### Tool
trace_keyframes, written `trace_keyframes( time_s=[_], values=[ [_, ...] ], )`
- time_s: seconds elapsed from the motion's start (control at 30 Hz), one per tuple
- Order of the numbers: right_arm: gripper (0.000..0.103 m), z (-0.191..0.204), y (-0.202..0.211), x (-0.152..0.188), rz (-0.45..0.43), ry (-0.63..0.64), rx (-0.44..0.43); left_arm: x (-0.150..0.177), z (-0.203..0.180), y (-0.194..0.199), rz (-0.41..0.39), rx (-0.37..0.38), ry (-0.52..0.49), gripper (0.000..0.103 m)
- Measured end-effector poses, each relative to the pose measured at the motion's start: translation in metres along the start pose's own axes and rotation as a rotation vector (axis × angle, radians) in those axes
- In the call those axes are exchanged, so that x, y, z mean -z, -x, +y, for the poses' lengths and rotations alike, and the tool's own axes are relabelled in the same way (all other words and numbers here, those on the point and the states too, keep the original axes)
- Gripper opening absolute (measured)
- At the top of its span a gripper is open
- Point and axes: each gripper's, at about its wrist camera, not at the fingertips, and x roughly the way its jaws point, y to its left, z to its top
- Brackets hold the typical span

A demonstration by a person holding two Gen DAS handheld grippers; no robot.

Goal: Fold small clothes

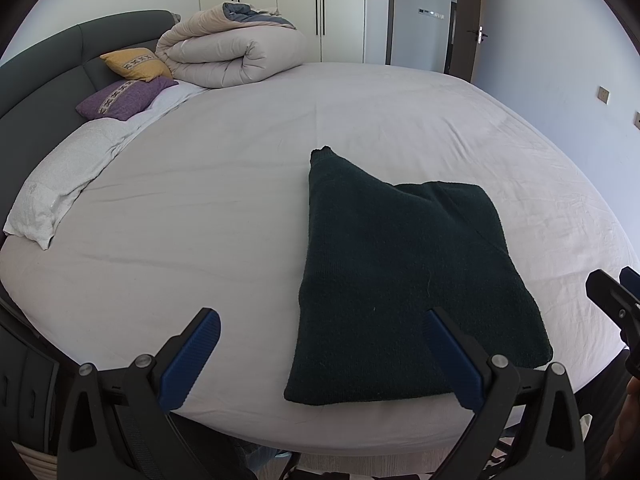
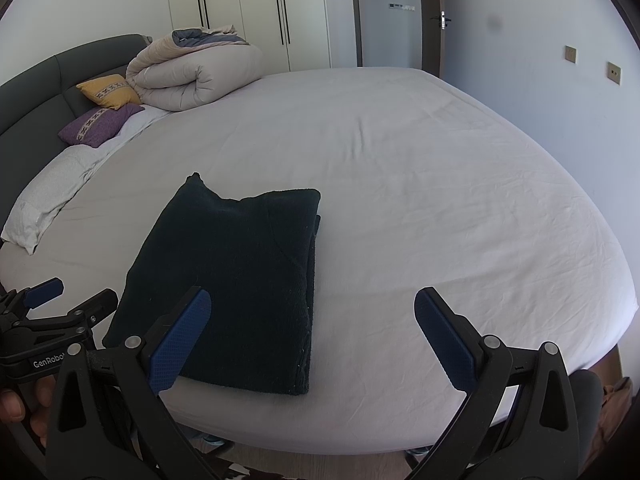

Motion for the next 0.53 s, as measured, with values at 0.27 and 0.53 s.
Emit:
trace_keyframes(
  time_s=[0.27, 0.53],
  values=[
    [0.103, 0.003, -0.0004, 0.0033, 0.004, -0.001, -0.001, 0.0037, 0.0013, -0.0023, 0.003, 0.003, -0.003, 0.103],
    [0.103, 0.0031, -0.0005, 0.0035, 0.01, -0.004, -0.003, 0.0049, 0.0019, -0.0012, 0.0, -0.003, -0.006, 0.103]
  ],
)
